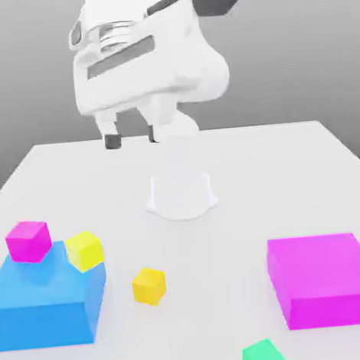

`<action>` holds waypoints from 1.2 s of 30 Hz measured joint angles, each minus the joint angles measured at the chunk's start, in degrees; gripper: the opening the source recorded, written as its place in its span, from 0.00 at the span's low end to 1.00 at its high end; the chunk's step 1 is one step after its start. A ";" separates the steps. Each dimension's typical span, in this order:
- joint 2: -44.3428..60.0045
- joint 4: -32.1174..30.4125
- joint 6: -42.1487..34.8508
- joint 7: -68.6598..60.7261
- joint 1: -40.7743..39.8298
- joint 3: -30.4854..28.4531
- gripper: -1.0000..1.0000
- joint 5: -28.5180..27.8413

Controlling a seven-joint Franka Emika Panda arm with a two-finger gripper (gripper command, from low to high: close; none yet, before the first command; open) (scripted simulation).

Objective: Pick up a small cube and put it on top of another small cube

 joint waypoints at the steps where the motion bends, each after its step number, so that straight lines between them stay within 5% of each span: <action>1: 1.04 -0.92 0.85 2.33 -0.69 0.51 0.50 0.22; 13: 13.63 -11.97 11.18 31.93 -9.11 6.53 0.50 0.57; 20: 21.55 -18.02 17.66 52.03 -14.40 8.51 0.50 -4.63; 25: 31.51 -16.73 25.46 62.21 -8.79 -0.70 0.50 -17.09; 28: 37.66 -15.57 30.52 63.67 -2.02 -7.71 0.50 -18.69; 29: 38.97 -15.33 31.60 63.74 -0.85 -8.82 0.00 -18.67; 36: 38.93 -15.34 31.71 63.68 -0.58 -9.07 0.00 -18.59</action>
